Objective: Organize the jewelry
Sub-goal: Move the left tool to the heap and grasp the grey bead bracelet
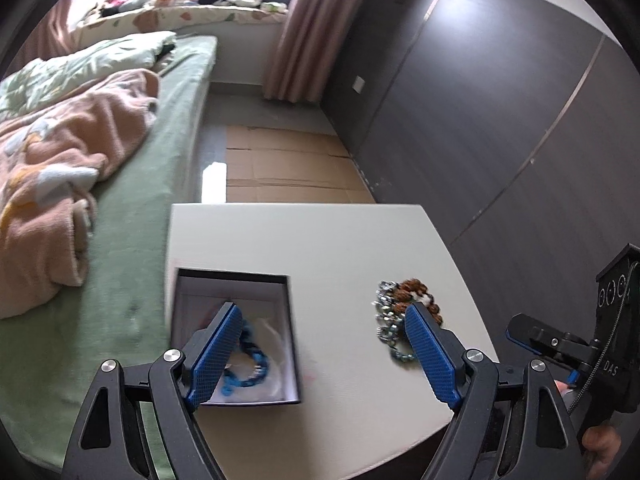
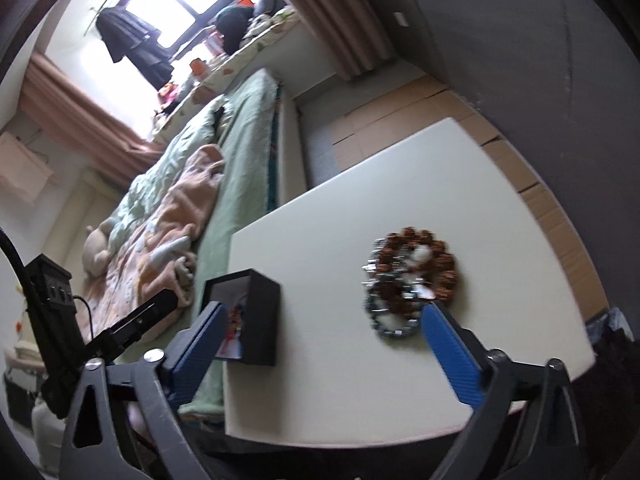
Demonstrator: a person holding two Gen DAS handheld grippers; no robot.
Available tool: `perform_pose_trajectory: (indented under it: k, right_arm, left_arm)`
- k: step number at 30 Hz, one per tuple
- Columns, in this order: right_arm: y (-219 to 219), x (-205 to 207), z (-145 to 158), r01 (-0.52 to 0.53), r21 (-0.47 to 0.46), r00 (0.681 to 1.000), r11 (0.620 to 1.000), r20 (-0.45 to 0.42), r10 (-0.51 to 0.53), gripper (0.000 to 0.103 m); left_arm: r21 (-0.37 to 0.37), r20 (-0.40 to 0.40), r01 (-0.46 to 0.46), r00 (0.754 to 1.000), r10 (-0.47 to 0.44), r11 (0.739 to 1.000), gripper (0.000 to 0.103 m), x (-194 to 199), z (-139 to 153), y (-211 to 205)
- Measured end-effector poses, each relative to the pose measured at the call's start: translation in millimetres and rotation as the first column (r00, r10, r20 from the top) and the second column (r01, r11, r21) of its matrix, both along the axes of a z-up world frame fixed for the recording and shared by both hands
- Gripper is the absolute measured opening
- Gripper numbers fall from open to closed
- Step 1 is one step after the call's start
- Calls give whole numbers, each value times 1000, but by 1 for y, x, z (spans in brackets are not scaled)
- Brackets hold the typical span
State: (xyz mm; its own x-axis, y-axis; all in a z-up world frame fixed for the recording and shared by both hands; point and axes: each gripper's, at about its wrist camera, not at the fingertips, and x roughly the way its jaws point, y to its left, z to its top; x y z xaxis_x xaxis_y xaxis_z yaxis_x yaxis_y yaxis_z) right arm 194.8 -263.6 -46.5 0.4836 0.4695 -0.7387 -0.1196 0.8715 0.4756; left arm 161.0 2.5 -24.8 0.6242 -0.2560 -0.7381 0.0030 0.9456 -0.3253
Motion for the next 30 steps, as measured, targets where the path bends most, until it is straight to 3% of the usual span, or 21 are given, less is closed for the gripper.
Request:
perform_pose_trajectory:
  k: [9,14,21,24,30]
  right_arm:
    - [-48,-4,-15,115,-13,993,993,-37,-116,101]
    - [-69,-4,-25,160,-16,985,987,-63,-161,101]
    - [-93,2,-43,201,16,972,980,-132,-197,98]
    - [-98,6,-51,211,22,964,977,-167,-205,87]
    - [-98,13,-56,220,-10,960,976,-175,-218,82]
  left_arm:
    - [17,-39,113,993,-112,993,82,18,-19,-54]
    - [27,-95,166,982,-163,986,58,28,-38,-77]
    - [22,-171,218,963,-211,976,40,42,-65,-99]
    - [23,-182,234,957,-226,972,38,48,-74,-105]
    - [51,-203,268,946,-252,962,31,58,-95,-117]
